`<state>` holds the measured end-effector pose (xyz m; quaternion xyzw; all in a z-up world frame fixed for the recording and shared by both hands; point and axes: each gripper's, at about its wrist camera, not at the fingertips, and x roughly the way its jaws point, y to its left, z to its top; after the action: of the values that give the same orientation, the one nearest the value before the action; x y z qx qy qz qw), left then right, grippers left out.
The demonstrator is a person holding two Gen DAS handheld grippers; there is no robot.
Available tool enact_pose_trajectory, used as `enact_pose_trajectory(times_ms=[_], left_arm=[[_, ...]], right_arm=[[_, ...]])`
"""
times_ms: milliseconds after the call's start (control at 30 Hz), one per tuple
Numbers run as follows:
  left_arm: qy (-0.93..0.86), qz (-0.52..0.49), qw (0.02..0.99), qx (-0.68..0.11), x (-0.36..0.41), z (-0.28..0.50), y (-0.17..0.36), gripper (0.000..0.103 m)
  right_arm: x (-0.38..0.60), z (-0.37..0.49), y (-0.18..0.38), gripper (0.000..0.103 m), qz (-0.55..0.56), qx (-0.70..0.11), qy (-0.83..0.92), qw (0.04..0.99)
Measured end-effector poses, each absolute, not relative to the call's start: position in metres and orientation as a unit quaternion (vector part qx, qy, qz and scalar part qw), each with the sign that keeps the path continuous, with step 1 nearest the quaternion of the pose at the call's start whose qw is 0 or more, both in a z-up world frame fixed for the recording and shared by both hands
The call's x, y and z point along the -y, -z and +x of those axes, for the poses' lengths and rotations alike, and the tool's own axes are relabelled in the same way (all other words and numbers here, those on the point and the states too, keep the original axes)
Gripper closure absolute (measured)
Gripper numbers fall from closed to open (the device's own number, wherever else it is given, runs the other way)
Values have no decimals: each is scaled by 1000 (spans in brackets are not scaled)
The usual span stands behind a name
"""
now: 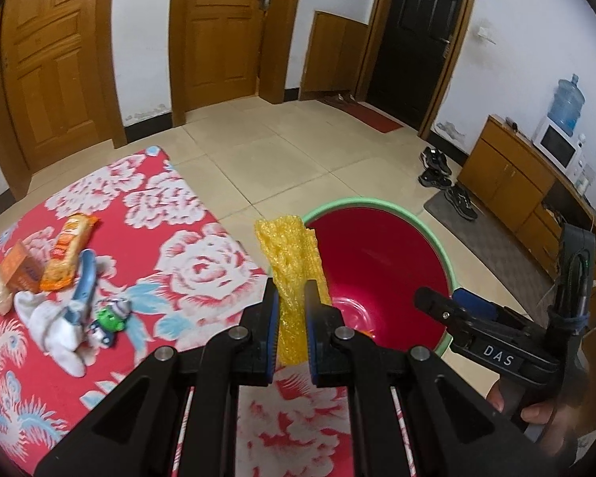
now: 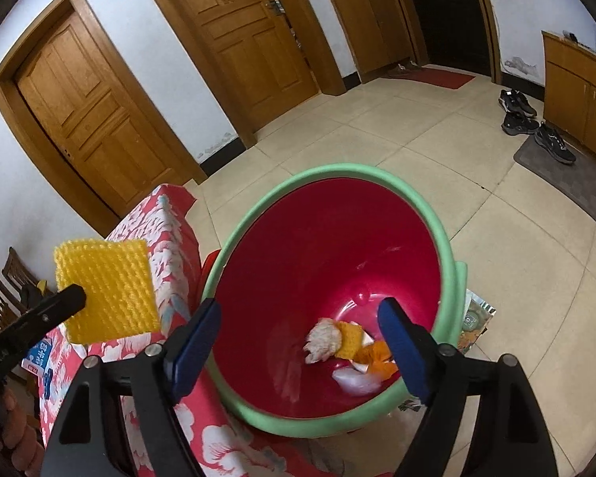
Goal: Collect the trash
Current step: 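Carry the plastic bag and foam net over the red bucket and open both tools, then move both open tools back over the table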
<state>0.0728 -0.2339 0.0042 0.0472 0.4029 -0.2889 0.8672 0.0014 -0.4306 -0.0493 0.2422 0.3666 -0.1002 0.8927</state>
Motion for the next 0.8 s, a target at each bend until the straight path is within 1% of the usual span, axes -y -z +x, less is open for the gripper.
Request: enact_pose_trajectory(times_ms=[267, 333, 433, 800], left_arm=[[318, 74, 849, -415, 265, 74, 9, 91], [322, 79, 845, -419, 269, 74, 12, 82], [323, 84, 843, -422, 274, 72, 15, 73], [306, 79, 843, -435, 265, 73, 17, 70]], right_arm=[[446, -8, 50, 19, 255, -357, 117, 891], [449, -10, 50, 19, 258, -355, 121, 890], [453, -12, 50, 19, 262, -353, 125, 890], [454, -15, 49, 18, 267, -349, 125, 889]])
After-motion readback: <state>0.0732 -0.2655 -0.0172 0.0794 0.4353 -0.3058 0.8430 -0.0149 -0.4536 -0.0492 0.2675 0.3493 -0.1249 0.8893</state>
